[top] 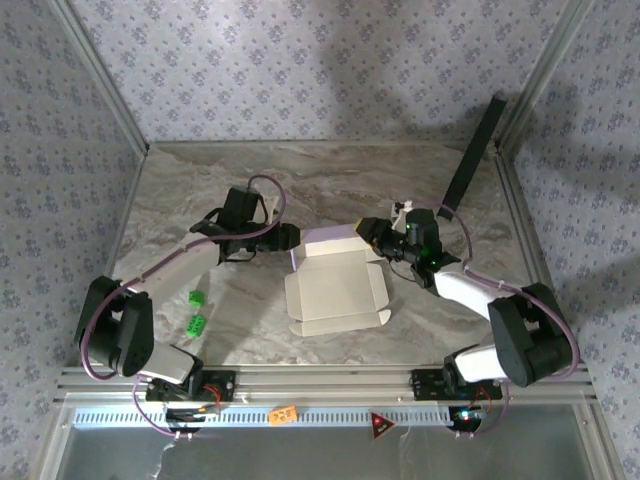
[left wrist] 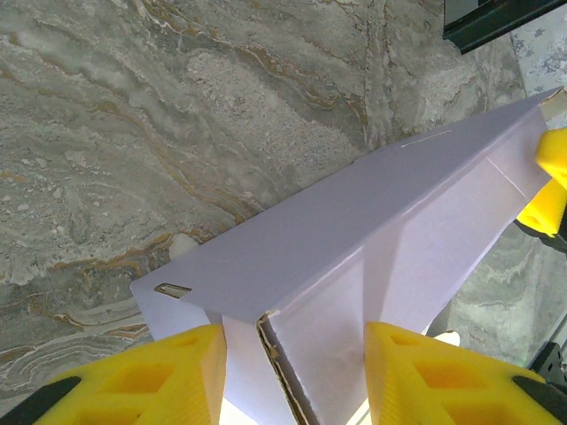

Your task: Fold the paper box

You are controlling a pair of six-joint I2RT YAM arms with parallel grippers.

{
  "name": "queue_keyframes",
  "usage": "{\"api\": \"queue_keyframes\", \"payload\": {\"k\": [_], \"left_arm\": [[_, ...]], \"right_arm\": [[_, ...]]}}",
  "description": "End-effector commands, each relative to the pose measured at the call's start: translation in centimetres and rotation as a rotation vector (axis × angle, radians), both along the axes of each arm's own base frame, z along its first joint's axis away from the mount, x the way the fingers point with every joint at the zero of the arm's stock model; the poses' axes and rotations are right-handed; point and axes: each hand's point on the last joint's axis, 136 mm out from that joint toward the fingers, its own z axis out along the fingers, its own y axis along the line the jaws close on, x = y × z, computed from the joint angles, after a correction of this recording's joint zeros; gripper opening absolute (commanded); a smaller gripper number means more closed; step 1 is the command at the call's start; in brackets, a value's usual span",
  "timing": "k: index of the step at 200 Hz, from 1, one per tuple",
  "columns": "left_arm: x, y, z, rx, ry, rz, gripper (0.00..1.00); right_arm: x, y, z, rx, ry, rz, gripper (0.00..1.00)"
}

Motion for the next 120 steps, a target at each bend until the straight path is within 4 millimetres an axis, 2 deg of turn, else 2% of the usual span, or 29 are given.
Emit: {"api": "queue_keyframes", "payload": {"k": [1,29,71,94,120], "left_arm": [[-0.6,0.7,-0.8,0.040,0.043,0.016,0.44],[-0.7,1.1,0.9,0.042,0.005,0.023,0.48],[-0.9,2.6,4.4,0.128,-0.104,-0.004,0.61],[-1.1,3.2,4.9,0.184,-0.119,-0.047,0.63],[-1.6,2.6,5.0,0.196,-0.114,-0.129,0.66]], "right_arm": [[0.4,0.4,0.8,0.067,-0.008,0.005,0.32],[0.6,1.0,0.2,0.044,0.020,0.050,0.26],[0.7,3.6,0.4,0.044,0.048,0.205,0.24],[0.6,5.4,0.7,0.054,0.063,0.305,0.24],[0.1,7.1,0.8,0.047,0.088,0.405,0.25]]}}
